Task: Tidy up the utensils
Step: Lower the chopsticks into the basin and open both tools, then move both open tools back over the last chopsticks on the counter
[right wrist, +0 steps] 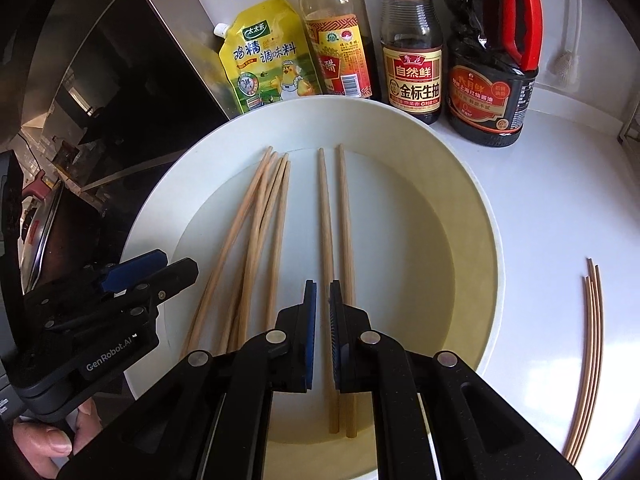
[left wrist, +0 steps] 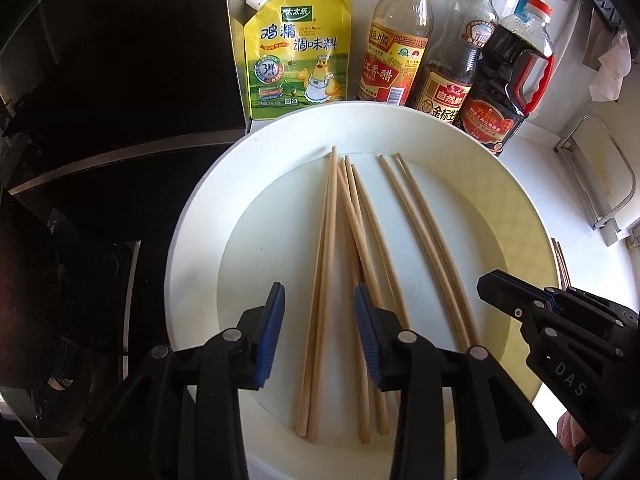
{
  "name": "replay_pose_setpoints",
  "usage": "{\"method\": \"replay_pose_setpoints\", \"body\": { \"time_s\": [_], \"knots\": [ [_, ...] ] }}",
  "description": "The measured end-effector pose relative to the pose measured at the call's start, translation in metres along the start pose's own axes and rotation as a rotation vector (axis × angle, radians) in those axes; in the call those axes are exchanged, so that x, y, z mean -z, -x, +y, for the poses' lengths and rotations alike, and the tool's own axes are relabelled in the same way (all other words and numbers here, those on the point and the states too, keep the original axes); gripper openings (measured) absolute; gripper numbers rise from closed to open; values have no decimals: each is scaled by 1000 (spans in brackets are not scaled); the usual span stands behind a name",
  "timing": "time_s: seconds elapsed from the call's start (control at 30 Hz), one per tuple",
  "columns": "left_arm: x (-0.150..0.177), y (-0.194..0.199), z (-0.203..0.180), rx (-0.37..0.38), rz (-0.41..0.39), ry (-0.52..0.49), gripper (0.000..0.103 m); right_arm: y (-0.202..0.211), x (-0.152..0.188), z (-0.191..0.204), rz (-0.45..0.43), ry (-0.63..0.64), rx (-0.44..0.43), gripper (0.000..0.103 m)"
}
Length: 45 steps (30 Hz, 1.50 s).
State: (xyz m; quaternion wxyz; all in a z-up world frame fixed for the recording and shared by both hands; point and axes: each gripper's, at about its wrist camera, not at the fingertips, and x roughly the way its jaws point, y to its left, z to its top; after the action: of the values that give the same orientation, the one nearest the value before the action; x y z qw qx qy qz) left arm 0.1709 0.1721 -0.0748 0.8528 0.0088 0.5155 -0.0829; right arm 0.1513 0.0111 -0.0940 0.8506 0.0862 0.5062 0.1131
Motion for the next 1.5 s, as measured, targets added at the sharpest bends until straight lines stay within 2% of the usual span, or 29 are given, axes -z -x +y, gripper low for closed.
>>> {"method": "replay_pose_setpoints", "body": {
  "time_s": [0.3,0.6,1.1,1.5],
  "knots": [
    [5,21,-7,9,-22,-19,39,30,11,-6,-58,-22,10,6],
    [10,40,-31,28,-32,-58,39,73,32,-36,-131,-90,39,8],
    [17,73,-114,98,-78,-127,42,142,71,-101,-211,-163,109,10],
    [32,78,-179,120,-74,-163,42,165,93,-157,-203,-190,129,10]
  ]
}}
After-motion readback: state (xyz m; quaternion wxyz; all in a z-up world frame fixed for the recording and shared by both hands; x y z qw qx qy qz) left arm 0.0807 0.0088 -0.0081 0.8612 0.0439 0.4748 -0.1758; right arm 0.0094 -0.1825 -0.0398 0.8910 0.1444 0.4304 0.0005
